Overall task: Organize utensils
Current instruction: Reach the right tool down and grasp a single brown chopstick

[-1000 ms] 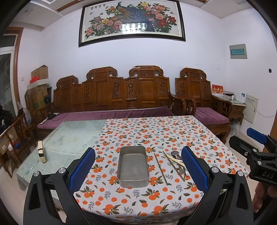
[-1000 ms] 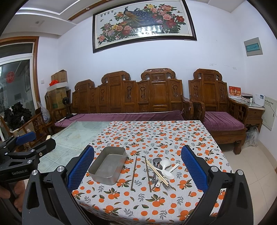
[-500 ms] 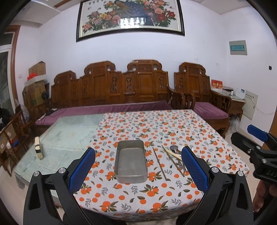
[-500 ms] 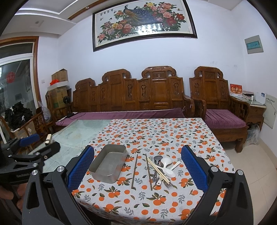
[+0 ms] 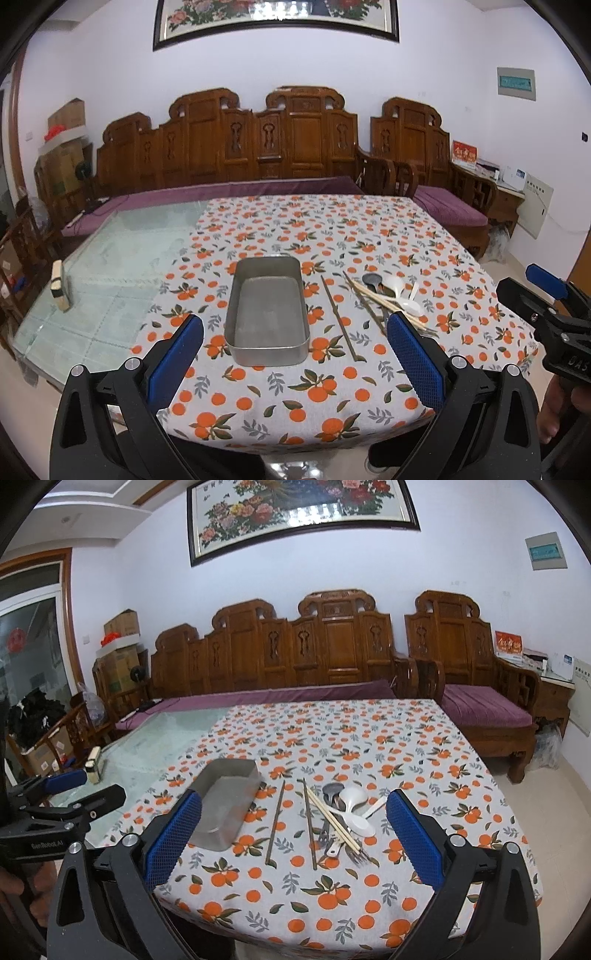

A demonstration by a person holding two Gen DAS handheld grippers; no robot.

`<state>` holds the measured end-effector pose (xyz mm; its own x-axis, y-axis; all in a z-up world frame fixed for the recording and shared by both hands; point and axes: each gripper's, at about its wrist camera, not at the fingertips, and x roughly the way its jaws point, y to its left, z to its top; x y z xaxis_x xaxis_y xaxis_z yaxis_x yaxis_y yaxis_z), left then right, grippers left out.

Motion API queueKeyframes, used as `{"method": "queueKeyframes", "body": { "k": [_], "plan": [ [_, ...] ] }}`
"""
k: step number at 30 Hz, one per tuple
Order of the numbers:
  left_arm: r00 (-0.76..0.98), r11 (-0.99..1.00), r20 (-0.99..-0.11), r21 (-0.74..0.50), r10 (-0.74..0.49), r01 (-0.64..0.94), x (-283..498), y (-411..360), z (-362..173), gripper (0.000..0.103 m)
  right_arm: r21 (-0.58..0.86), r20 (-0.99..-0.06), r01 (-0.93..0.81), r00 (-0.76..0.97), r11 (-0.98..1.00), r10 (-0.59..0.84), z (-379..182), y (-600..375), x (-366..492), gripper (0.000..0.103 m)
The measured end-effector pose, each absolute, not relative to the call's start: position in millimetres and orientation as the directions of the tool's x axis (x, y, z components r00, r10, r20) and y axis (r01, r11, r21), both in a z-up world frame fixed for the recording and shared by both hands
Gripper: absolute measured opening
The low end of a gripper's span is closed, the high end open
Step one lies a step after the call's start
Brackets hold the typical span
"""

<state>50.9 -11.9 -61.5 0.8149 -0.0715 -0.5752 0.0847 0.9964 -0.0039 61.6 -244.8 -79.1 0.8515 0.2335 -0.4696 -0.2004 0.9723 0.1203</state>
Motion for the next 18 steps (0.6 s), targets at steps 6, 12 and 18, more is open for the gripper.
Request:
{"method": "queueKeyframes", "body": {
  "k": [6, 12, 18],
  "plan": [
    [0.784, 0.995, -0.615, -0.004, -0.08, 0.098, 70, -14, -82, 0.096, 0.124, -0.528, -0.212, 0.813, 0.969, 0.245, -109, -246, 86, 0.078],
    [0.751, 0.992, -0.653, -0.003, -0.097, 0.126, 88, -18, -106, 0.096, 0.144, -0.606, -0.234, 0.747, 0.961, 0.273, -148, -246, 118, 0.058],
    [0.718, 0.986, -0.682, -0.027, -0.137, 0.163, 104, -22, -128, 0.096, 0.159, -0.677, -0.296, 0.662, 0.942, 0.322, -186, -235, 145, 0.038]
  ]
}}
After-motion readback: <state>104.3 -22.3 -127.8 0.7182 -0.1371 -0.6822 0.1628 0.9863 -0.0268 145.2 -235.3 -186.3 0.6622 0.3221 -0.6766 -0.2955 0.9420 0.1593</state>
